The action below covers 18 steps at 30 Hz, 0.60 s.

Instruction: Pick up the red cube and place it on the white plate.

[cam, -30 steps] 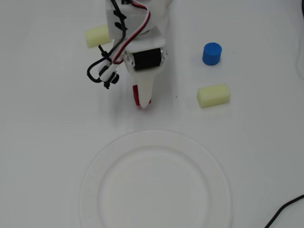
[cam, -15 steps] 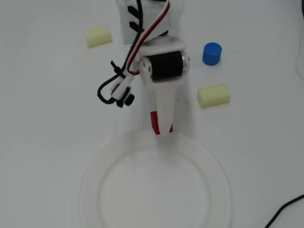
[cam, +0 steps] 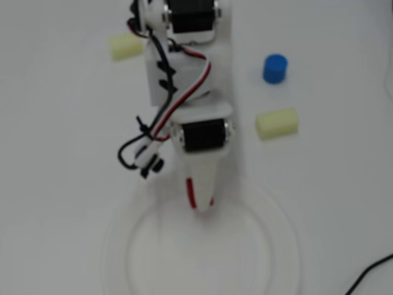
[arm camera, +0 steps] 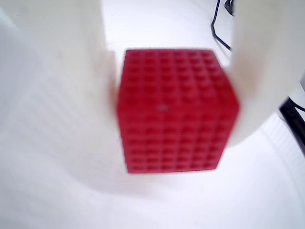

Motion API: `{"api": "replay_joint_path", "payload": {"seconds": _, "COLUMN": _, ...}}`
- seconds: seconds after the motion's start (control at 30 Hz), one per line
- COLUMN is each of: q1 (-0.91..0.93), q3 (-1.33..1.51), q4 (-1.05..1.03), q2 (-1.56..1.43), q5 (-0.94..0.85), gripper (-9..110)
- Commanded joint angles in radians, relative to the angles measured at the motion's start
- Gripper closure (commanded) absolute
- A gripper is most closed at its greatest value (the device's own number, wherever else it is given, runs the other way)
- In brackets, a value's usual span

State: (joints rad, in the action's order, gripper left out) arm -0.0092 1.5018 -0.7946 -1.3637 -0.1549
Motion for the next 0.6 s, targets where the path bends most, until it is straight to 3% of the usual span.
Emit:
{"api": "replay_joint_path", "payload": {"seconds": 0.0, "q1": -0.009, "q3": -0.061, "q4": -0.066, "q2": -0.026, "q5": 0.020, "gripper": 83}}
{"api": "replay_joint_path", "payload": {"seconds": 0.57, "q1": -0.026, "q3": -0.012, "q4": -0.520, "q2": -0.442, "q5": -0.014, "gripper": 55}}
